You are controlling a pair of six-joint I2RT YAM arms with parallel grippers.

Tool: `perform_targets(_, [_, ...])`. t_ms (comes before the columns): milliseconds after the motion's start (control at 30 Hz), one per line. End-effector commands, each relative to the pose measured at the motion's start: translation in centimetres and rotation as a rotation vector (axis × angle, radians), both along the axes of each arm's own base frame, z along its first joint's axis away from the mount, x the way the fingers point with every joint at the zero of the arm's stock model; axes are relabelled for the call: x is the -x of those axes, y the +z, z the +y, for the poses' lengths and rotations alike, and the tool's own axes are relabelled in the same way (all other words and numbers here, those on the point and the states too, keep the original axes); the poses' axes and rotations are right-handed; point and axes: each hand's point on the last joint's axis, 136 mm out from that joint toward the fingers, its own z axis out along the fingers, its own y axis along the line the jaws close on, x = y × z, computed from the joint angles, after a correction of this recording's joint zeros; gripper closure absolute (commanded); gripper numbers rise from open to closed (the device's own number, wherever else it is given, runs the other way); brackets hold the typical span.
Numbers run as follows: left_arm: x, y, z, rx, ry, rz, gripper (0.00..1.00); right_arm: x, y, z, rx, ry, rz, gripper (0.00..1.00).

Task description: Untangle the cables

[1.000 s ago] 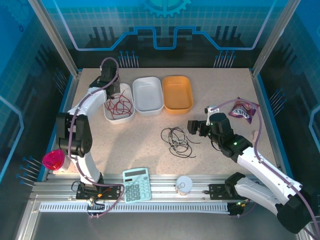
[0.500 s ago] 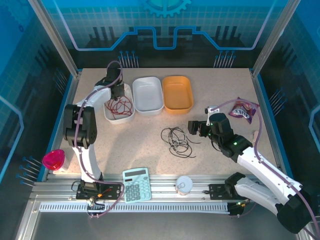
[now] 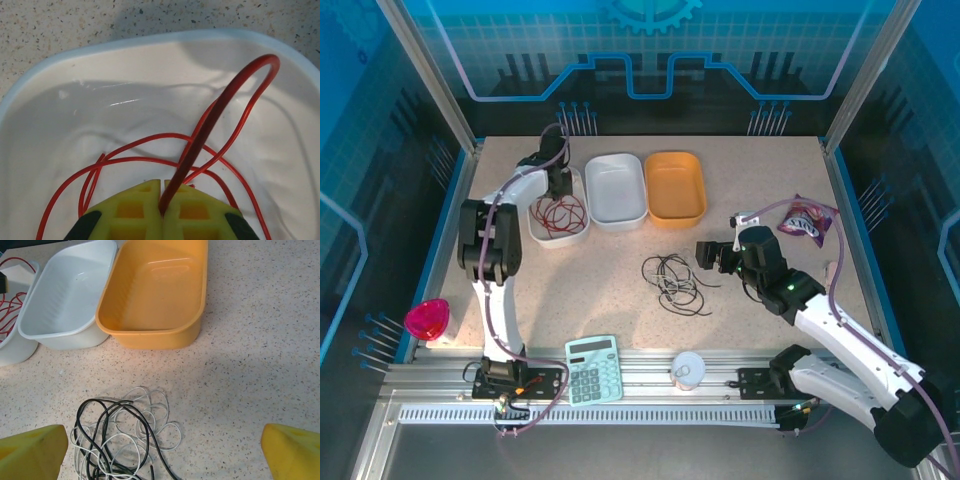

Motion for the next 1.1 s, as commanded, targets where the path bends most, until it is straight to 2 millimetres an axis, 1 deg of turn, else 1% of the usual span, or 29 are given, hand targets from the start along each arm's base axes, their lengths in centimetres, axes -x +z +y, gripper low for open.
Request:
perform_targets(0, [0.8,-0.9,0.8,-0.011,0.038,0.078,0.97,0.2,-0.2,-0.7,-0.007,-0.021,0.001,0.00])
perform_targets(100, [1.0,-1.1,1.0,-0.019,0.043,0.120,0.97,0.3,-0.2,-0.7,-0.008,-0.023,-0.001,0.00])
perform_targets(167, [1.3,-1.3,0.9,-0.019,0.043,0.151,1.00,0.3,-0.2,-0.8,-0.008,-0.024,-0.002,0.00])
perform_targets(333, [1.9,-1.5,0.6,-0.005,0.031,0.187,1.00,0.4,-0.4,-0.9,-0.009,-0.025,-0.001,0.00])
perform_targets(533, [2.7,-2.2,0.4,0.002,0.016,0.223,1.00,0.4,-0.7,-0.7,-0.012,-0.022,0.003,0.00])
perform_targets(633, [2.6,-2.8,0.2,0.012,0.011,0.227,0.95,0.3,-0.6,-0.6,-0.015,-0.018,0.002,0.00])
perform_targets(733, [2.3,-3.2,0.1,0.011,0.006,0.230,0.93,0.3,-0.6,-0.5,-0.016,-0.016,0.004,0.00])
perform_targets(800, [2.1,-3.2,0.1,0.010,0.005,0.226,0.90,0.3,-0.5,-0.5,-0.017,-0.015,0.004,0.00])
perform_targets(867, [2.0,-2.7,0.2,0.004,0.009,0.219,0.89,0.4,-0.4,-0.6,-0.015,-0.015,0.003,0.00])
perform_targets(933, [2.0,-1.9,0.3,-0.002,0.015,0.201,0.84,0.4,-0.4,-0.6,-0.015,-0.016,0.001,0.00])
perform_targets(967, [1.9,-1.3,0.4,-0.003,0.017,0.190,0.78,0.3,-0.3,-0.6,-0.016,-0.018,-0.001,0.00])
perform_targets(1000, [2.0,-0.8,0.4,-0.005,0.019,0.179,0.69,0.3,-0.2,-0.6,-0.017,-0.018,-0.002,0.00])
perform_targets(1033, [2.0,-0.3,0.5,-0.008,0.021,0.169,0.63,0.3,-0.2,-0.6,-0.017,-0.018,-0.004,0.00])
perform_targets(1067, [2.0,0.1,0.6,-0.010,0.024,0.158,0.61,0.2,-0.1,-0.6,-0.017,-0.018,-0.005,0.00])
